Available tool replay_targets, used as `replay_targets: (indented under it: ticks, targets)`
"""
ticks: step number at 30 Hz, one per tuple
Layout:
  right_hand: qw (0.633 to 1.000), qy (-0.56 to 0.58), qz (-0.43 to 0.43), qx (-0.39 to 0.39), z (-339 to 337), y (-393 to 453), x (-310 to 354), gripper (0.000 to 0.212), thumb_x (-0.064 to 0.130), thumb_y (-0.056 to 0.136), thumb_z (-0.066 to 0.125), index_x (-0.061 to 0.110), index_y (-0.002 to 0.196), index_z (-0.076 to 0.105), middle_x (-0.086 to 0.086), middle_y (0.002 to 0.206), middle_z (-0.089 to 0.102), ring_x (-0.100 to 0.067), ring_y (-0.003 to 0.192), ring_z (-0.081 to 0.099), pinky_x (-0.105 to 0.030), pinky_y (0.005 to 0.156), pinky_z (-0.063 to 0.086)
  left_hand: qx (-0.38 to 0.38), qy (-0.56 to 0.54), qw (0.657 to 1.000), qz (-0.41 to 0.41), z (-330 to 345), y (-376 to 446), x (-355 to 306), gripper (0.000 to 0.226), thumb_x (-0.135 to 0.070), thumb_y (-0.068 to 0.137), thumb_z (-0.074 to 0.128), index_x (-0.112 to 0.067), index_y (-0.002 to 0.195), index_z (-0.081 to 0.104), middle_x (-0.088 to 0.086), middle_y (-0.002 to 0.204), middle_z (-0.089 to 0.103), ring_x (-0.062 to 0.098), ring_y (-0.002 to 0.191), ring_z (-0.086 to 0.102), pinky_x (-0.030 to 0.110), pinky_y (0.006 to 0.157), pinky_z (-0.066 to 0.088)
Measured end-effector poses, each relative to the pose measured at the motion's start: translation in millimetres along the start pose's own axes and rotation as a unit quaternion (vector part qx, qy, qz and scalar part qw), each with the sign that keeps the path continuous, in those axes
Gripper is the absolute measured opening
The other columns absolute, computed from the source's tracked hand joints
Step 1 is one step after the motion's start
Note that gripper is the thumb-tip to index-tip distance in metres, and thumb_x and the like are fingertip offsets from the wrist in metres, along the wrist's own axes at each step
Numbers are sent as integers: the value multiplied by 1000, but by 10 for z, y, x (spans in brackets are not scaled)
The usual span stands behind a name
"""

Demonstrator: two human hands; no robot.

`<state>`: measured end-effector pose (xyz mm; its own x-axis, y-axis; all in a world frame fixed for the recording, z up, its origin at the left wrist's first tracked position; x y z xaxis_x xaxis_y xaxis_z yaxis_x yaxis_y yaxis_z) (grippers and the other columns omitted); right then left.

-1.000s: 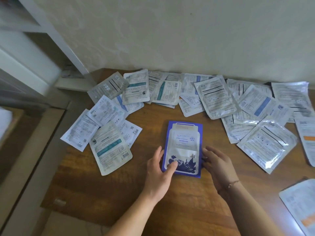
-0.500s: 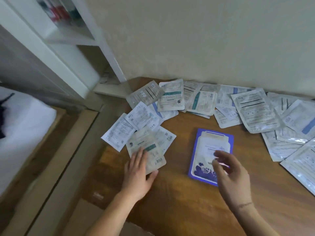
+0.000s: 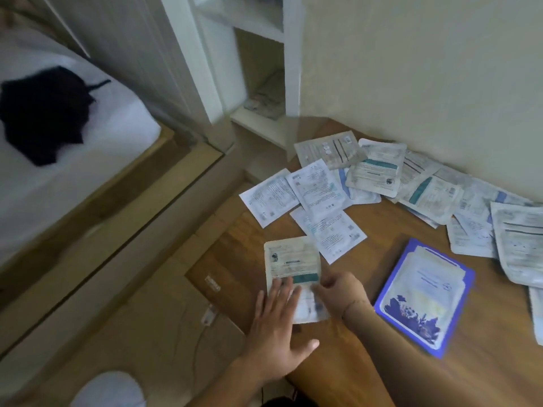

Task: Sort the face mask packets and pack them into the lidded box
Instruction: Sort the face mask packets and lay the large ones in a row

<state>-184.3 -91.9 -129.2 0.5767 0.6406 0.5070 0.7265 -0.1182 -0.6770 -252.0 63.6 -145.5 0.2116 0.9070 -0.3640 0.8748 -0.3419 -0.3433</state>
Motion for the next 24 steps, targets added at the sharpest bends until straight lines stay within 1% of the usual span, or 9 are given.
replay_targets:
  ticks: [4, 7, 10, 13, 15, 18, 21, 22, 24]
  targets:
    - [999, -24, -40, 14, 60, -61, -29, 12, 28, 91, 58, 20, 97, 67, 7, 89, 69, -4, 74, 65, -19, 60, 57, -6, 36, 998, -42, -50, 42, -51, 109, -82, 77, 41, -31, 152, -17, -12, 159, -27, 13, 148, -22, 54, 118, -14]
    - [990, 126, -66, 18, -1, -338, -15, 9, 25, 93, 59, 23, 89, 68, 7, 92, 71, -5, 81, 68, -22, 67, 58, -62, 31, 996, -62, -106, 43, -185, 99, -81, 80, 36, -28, 155, -1, -2, 164, 10, 23, 150, 18, 56, 117, 10]
    - [972, 196, -122, -46, -167, -705, 16, 16, 26, 90, 63, 22, 75, 63, 6, 80, 69, -8, 77, 65, -32, 73, 56, -157, -143, 977, -19, -164, -59, -439, 68, -63, 93, 31, -40, 153, 6, -6, 160, 27, 15, 143, 33, 39, 112, 37]
    - [952, 233, -175, -90, -412, -1061, -73, 18, 29, 93, 61, 21, 78, 65, 7, 77, 68, 0, 74, 62, -18, 70, 48, -191, -348, 918, 10, -277, -127, -808, 41, -60, 95, 39, -59, 136, 38, -2, 140, 54, -17, 122, 45, 31, 102, 49]
    - [932, 287, -165, -148, -624, -1214, -324, 13, 29, 94, 60, 22, 88, 69, 8, 85, 72, 1, 82, 65, -13, 73, 48, -238, -437, 866, -45, -311, -133, -1026, 24, -54, 97, 47, -46, 116, 58, 2, 125, 63, -18, 115, 50, 33, 105, 46]
    - [859, 438, -50, -262, -936, -1319, -1011, 19, 19, 89, 67, 15, 108, 64, 1, 99, 71, -9, 89, 67, -15, 69, 51, -97, -602, 772, -179, -276, -129, -1514, 23, -47, 95, 48, -31, 111, 55, -2, 119, 64, 18, 114, 58, 45, 107, 42]
    - [772, 609, -18, -182, -1157, -1442, -1458, 24, 13, 94, 59, 6, 118, 62, -13, 108, 72, -25, 92, 69, -32, 68, 56, -11, -737, 657, -156, -250, -160, -2091, 15, -21, 92, 54, -25, 105, 62, -7, 98, 76, 22, 96, 68, 45, 92, 48]
    - [753, 636, -28, -166, -1255, -1511, -1558, 22, 10, 95, 56, 6, 116, 63, -15, 107, 72, -27, 89, 69, -33, 65, 56, 15, -747, 647, -151, -177, -155, -2197, 16, -14, 91, 57, -22, 104, 62, -4, 91, 77, 22, 89, 71, 44, 87, 51]
    - [749, 632, -39, -198, -1461, -1640, -1795, 19, 5, 95, 55, 7, 112, 64, -15, 102, 73, -28, 85, 71, -33, 62, 57, 37, -705, 693, -146, -53, -159, -2325, 20, -10, 84, 72, -19, 101, 67, 1, 87, 77, 20, 82, 72, 39, 75, 56]
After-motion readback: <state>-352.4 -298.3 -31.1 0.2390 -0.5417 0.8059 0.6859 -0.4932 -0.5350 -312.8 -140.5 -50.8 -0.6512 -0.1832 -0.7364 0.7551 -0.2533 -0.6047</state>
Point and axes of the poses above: each hand's wrist, its own y-axis towards the middle knuckle, its own z-axis out of the palm, x = y × z, the point moved 4 cm from there along y, towards the middle knuckle
